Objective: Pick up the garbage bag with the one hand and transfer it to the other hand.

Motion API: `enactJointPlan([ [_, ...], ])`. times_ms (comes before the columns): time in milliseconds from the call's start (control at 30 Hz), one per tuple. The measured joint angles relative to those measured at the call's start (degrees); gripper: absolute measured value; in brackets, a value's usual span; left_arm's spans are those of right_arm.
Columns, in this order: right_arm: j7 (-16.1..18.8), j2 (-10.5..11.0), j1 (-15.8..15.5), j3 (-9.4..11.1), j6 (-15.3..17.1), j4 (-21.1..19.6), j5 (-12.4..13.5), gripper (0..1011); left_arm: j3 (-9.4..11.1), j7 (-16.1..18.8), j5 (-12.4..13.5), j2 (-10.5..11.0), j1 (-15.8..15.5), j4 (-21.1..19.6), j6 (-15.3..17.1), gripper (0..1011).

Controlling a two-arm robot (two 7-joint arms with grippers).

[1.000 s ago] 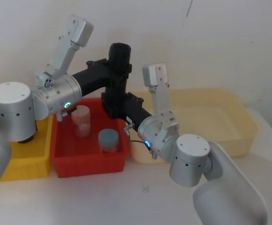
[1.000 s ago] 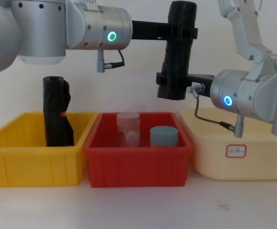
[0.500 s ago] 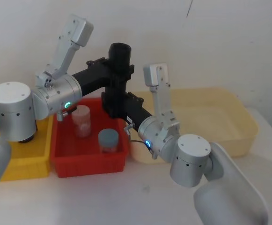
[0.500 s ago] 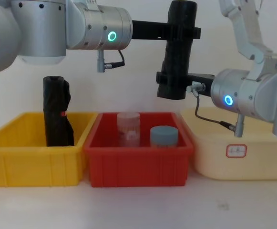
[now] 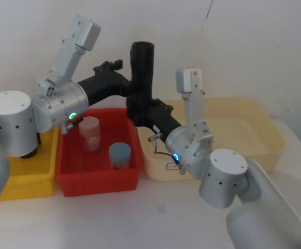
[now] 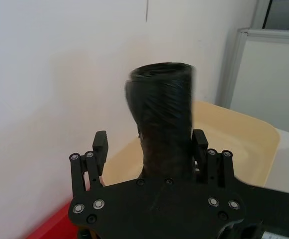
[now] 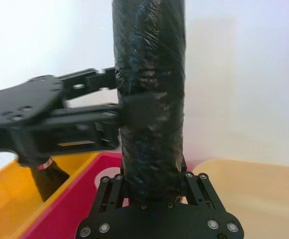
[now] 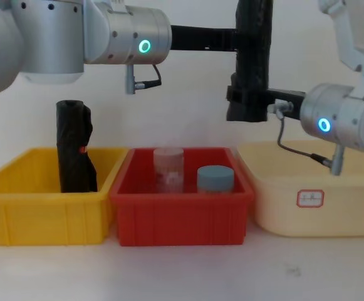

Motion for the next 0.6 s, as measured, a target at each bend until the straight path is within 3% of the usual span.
enactJointPlan([
  [300, -1.05, 1.51, -1.42, 1.8, 1.31, -2.2, 0.12, 499, -1.56, 0.47, -1.91, 1.34, 1.54, -2.7, 1.23, 1002],
  [600, -1.99, 2.36, -2.6, 3.28, 2.79, -3.31, 0.03, 499, -2.82, -1.4, -4.75, 2.84, 3.2, -5.95, 2.42, 1002],
])
